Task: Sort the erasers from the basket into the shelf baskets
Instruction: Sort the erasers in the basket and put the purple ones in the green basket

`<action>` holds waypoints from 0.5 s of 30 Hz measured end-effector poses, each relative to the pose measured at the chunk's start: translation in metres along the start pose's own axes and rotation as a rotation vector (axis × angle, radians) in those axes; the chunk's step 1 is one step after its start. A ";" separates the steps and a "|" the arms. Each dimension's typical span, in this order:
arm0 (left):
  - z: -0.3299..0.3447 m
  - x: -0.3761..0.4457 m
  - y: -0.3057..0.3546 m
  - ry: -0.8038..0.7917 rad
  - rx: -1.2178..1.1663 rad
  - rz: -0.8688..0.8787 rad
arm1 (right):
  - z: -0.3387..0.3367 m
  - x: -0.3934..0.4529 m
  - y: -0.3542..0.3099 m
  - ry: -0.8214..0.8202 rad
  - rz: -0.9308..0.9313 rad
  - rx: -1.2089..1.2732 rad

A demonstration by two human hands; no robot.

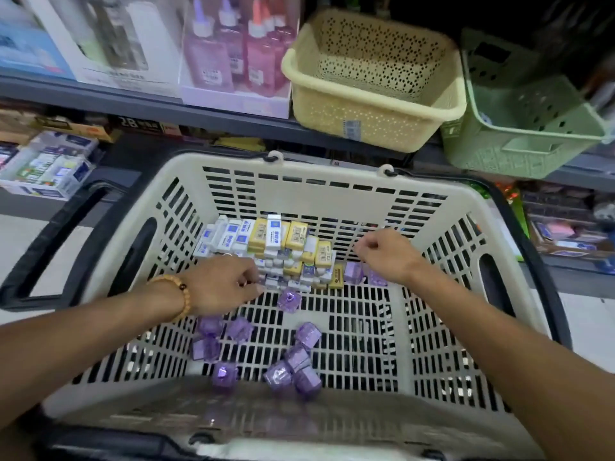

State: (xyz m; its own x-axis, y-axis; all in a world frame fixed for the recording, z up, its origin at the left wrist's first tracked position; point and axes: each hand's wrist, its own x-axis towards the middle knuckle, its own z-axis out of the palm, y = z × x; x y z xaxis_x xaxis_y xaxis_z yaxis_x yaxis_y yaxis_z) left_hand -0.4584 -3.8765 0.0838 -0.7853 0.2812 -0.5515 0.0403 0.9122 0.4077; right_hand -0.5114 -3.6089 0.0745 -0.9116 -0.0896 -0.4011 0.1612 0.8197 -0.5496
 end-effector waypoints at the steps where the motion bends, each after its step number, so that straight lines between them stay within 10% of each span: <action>1: 0.000 0.005 -0.004 -0.041 0.115 -0.011 | 0.001 -0.002 0.008 -0.040 0.006 -0.091; 7: 0.010 0.019 -0.022 -0.288 0.381 -0.043 | 0.033 -0.001 0.034 -0.213 -0.070 -0.644; 15: 0.033 0.022 -0.026 -0.333 0.297 -0.017 | 0.027 -0.003 0.041 -0.280 -0.053 -0.348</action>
State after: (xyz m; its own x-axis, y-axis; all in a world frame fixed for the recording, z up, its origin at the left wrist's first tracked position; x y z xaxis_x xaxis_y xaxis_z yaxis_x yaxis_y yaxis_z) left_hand -0.4568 -3.8845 0.0371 -0.5479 0.3013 -0.7804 0.2424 0.9500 0.1967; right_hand -0.4915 -3.5906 0.0337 -0.7704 -0.2472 -0.5878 -0.0634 0.9469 -0.3151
